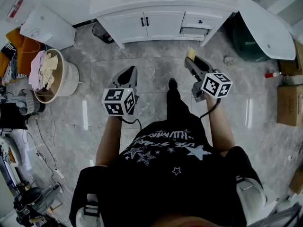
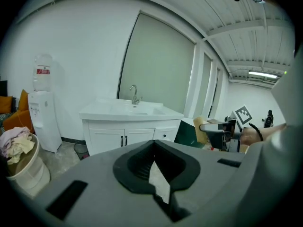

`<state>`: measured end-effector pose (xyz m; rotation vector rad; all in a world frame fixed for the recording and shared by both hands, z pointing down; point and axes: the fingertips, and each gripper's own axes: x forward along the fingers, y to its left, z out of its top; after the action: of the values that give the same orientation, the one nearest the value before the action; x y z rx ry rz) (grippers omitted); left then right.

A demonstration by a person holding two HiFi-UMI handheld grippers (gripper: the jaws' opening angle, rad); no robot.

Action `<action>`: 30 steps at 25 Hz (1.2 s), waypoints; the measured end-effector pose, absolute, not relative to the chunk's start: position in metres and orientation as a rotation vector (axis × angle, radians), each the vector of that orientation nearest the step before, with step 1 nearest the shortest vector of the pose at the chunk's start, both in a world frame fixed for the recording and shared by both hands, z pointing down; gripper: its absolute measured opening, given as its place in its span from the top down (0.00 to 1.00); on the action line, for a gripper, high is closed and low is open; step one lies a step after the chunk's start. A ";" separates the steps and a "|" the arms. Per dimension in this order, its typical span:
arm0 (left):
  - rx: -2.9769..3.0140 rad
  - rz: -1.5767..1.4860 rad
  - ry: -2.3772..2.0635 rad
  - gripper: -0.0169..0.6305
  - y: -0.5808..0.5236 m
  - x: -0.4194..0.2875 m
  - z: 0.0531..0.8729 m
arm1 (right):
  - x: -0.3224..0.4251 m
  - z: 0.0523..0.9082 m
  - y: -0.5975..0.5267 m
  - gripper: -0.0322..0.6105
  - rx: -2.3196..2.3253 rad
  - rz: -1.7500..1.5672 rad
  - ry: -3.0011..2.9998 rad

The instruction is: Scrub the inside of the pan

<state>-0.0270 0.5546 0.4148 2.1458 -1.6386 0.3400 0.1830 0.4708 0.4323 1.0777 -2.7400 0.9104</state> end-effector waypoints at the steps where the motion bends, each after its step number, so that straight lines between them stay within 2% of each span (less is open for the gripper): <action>1: 2.144 0.342 -1.641 0.96 0.535 -0.025 0.414 | 0.185 0.432 0.449 0.72 1.077 0.919 -2.747; 15: 2.115 0.339 -1.682 0.96 0.297 0.014 0.390 | 0.214 0.422 0.203 0.72 1.022 0.999 -2.764; 30: 2.040 0.302 -1.730 0.96 0.206 -0.026 0.402 | 0.183 0.429 0.101 0.72 0.959 1.013 -2.754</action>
<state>-0.0260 0.2062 0.4019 2.0396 -1.7302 0.3016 0.1831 0.1008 0.4295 0.9594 -2.7538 1.0134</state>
